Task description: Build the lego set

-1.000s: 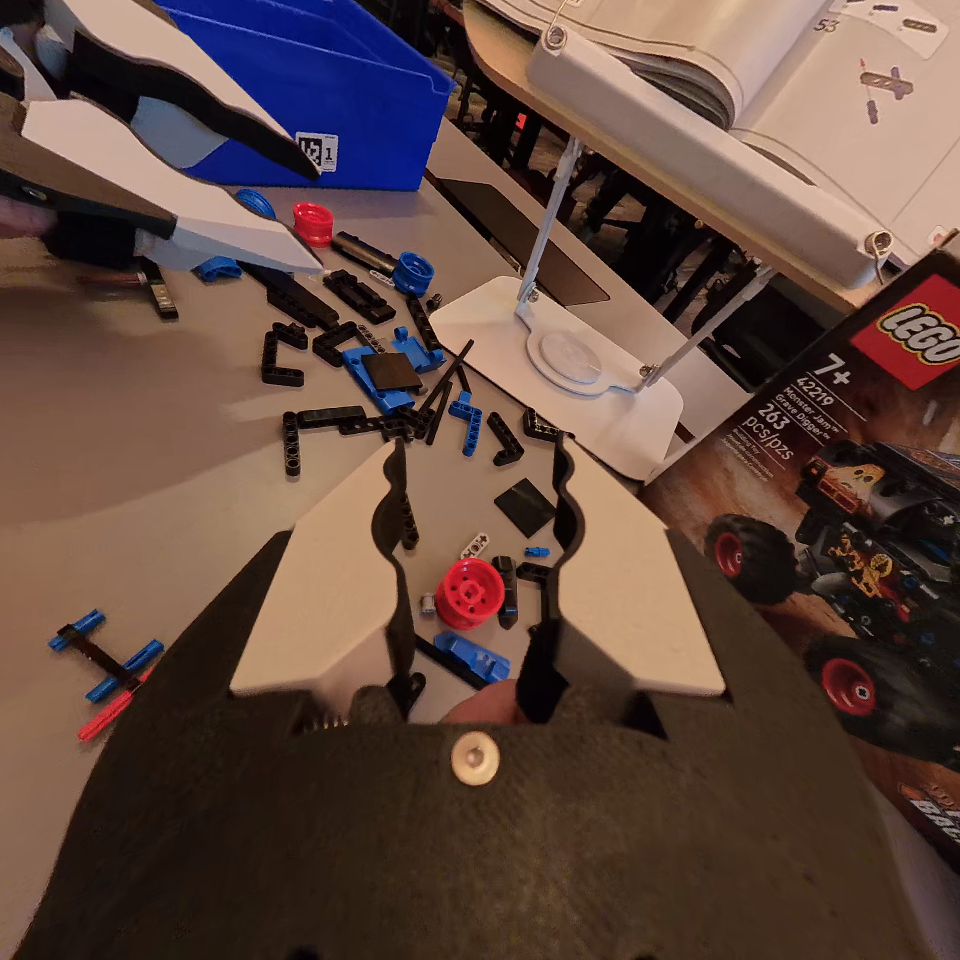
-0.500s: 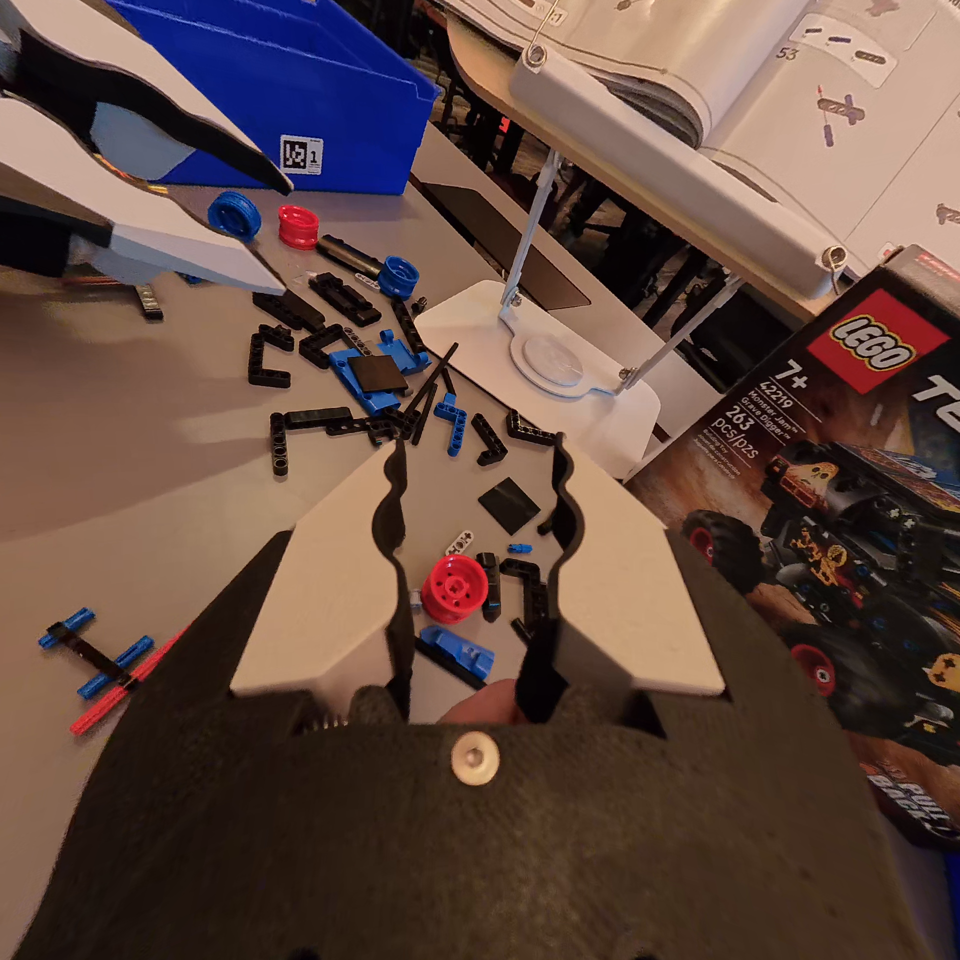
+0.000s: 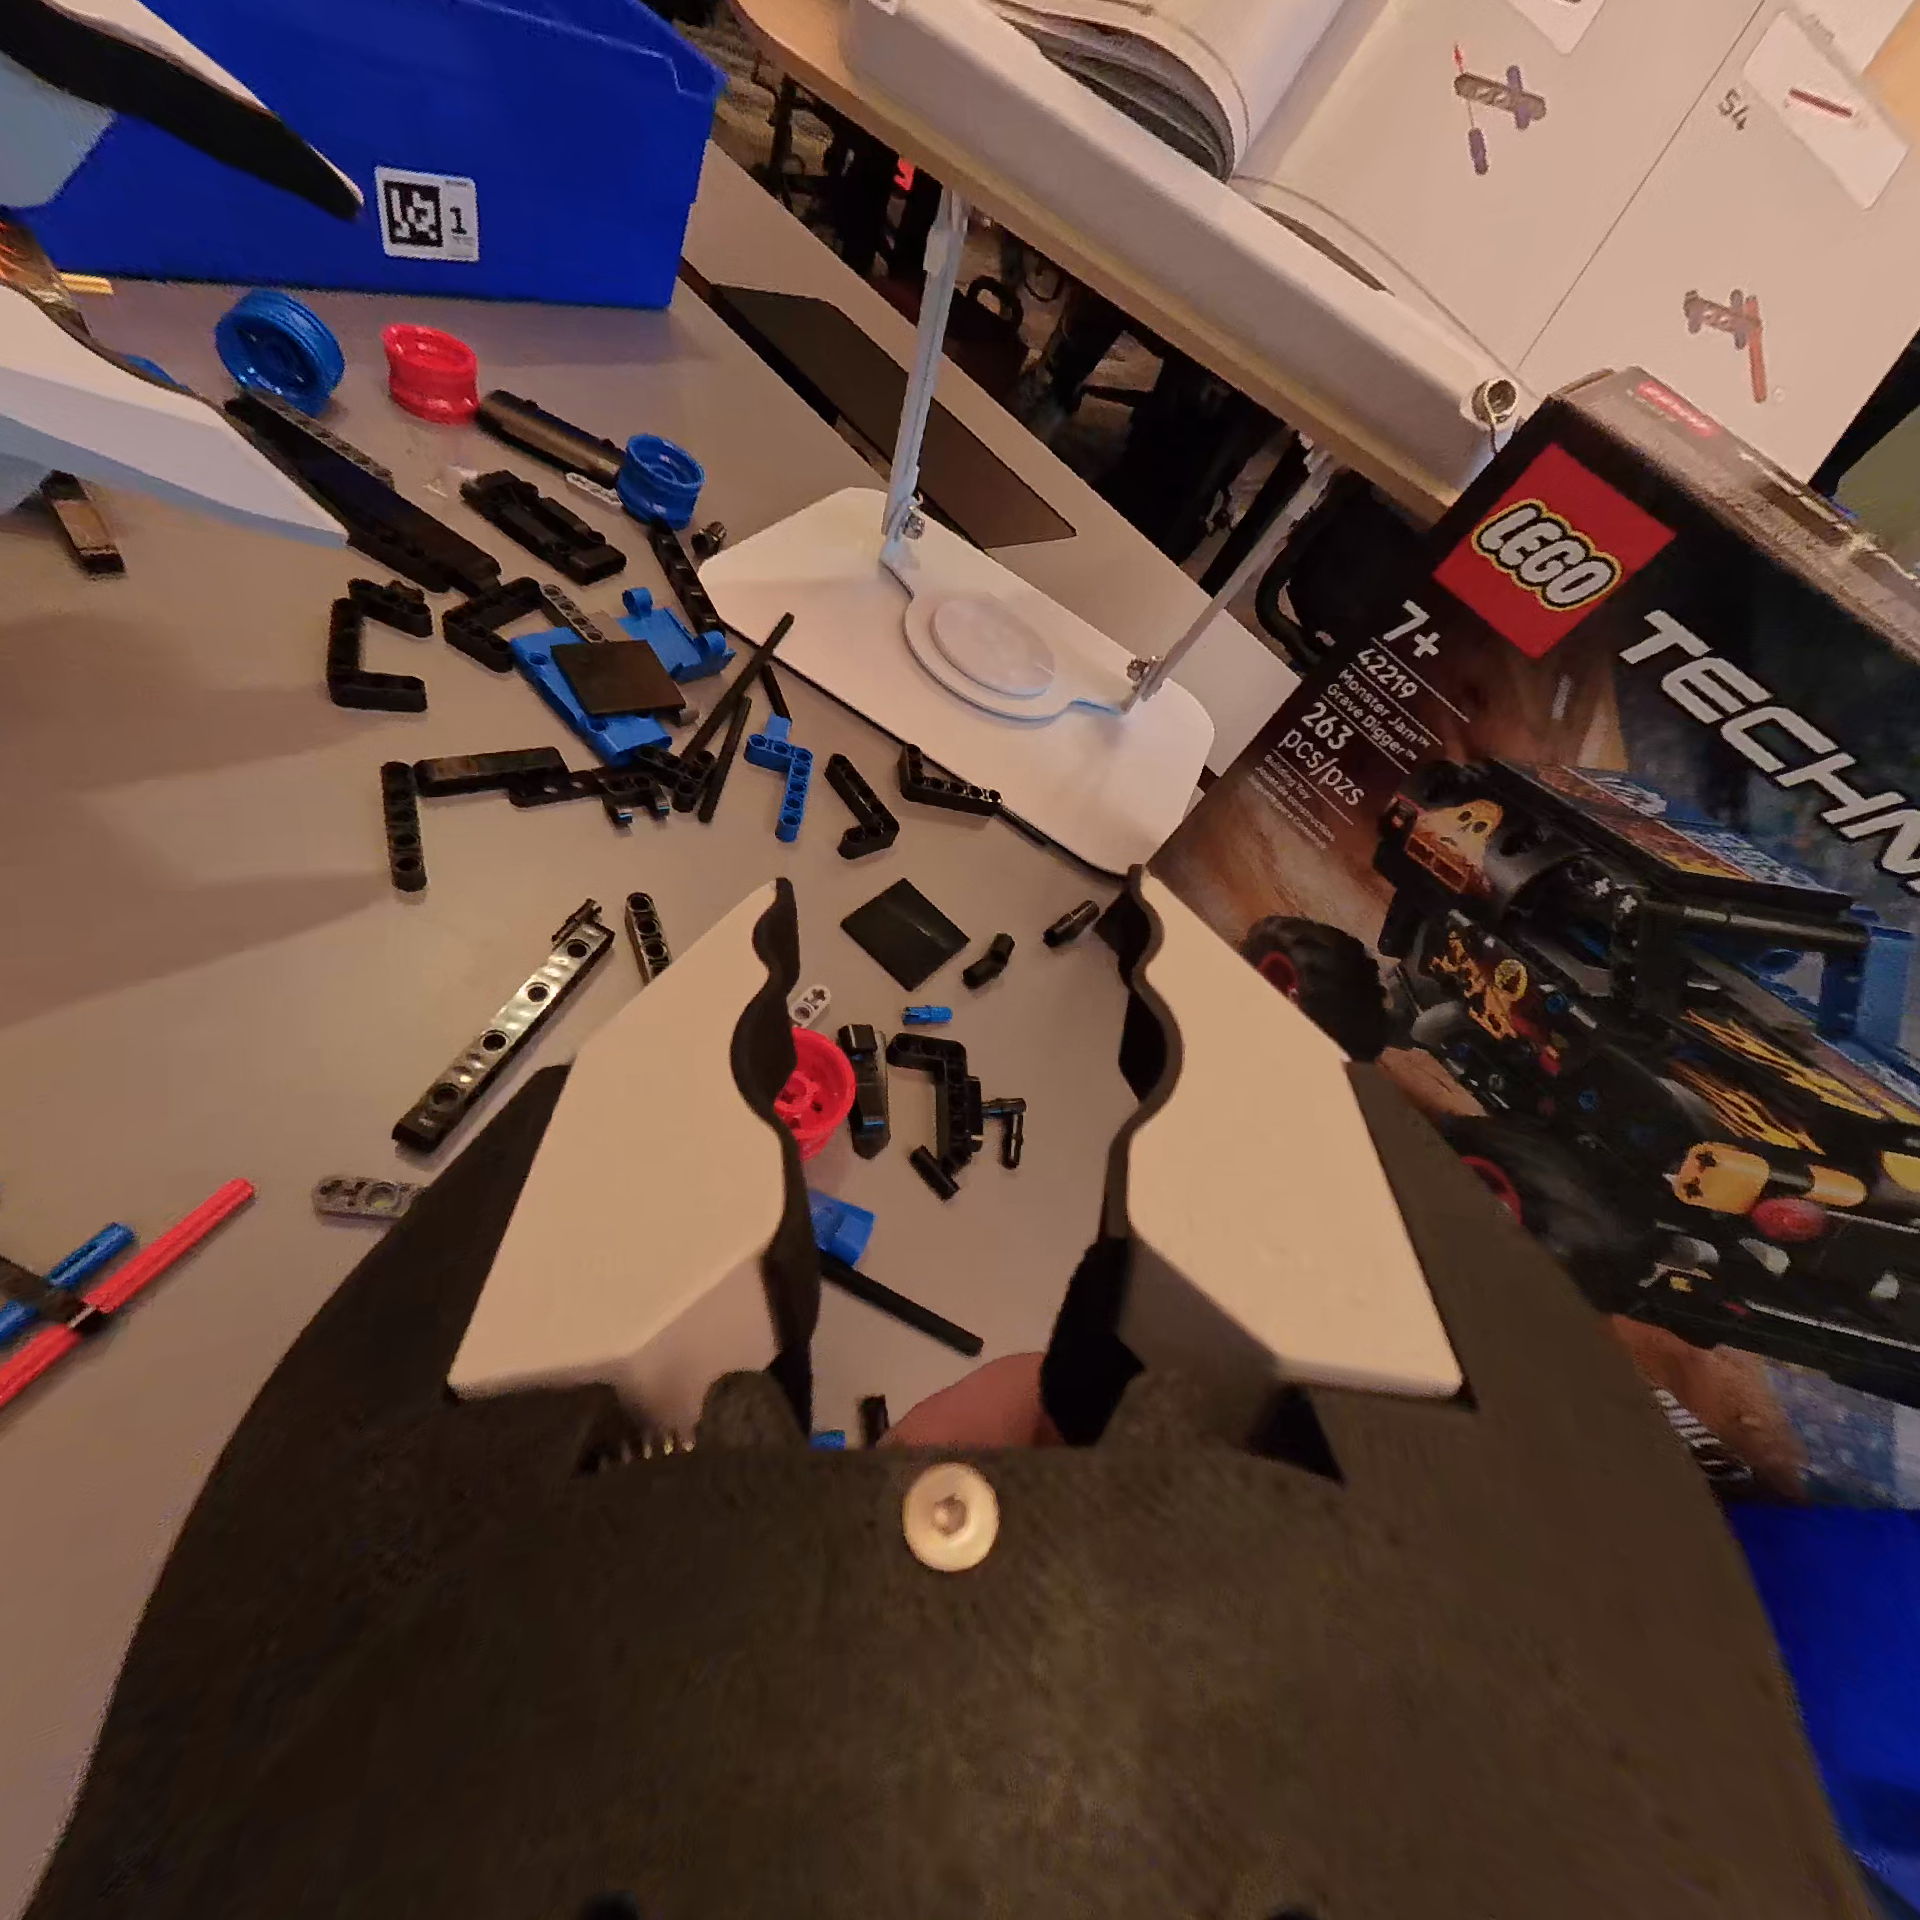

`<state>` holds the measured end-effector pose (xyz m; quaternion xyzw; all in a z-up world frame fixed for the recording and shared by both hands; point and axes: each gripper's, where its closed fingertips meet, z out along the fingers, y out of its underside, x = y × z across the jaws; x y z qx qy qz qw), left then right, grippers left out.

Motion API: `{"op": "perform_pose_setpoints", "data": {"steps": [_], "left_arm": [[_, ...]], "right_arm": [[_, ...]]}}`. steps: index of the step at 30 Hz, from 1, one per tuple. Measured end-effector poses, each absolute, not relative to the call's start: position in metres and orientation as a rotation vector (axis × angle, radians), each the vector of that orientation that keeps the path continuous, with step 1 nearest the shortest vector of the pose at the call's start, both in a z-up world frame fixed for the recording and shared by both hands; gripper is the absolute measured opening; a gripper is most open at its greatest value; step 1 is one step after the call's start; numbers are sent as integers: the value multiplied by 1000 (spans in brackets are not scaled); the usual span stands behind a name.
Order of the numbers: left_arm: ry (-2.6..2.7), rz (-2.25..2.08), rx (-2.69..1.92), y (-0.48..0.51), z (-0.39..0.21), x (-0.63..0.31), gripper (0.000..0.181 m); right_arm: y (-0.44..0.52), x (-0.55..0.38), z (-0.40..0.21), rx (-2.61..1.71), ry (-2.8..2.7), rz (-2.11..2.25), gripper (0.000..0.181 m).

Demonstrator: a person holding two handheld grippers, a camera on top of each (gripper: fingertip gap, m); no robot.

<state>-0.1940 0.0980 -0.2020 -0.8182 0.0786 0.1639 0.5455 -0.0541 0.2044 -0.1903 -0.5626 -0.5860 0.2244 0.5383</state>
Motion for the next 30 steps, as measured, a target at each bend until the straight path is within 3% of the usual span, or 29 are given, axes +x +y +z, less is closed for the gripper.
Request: {"op": "perform_pose_setpoints", "data": {"steps": [2,11,30], "left_arm": [[187,393,-1938,98,-201,-195,82],[180,398,-1907,95,-194,-199,64],[238,408,-1769,71,-156,-208,47]], "right_arm": [[207,-51,-187,-1339,-1376,543,59],[225,-24,-171,-1328,-1299,560,27],[225,1,-192,-1372,-1421,640,23]]}}
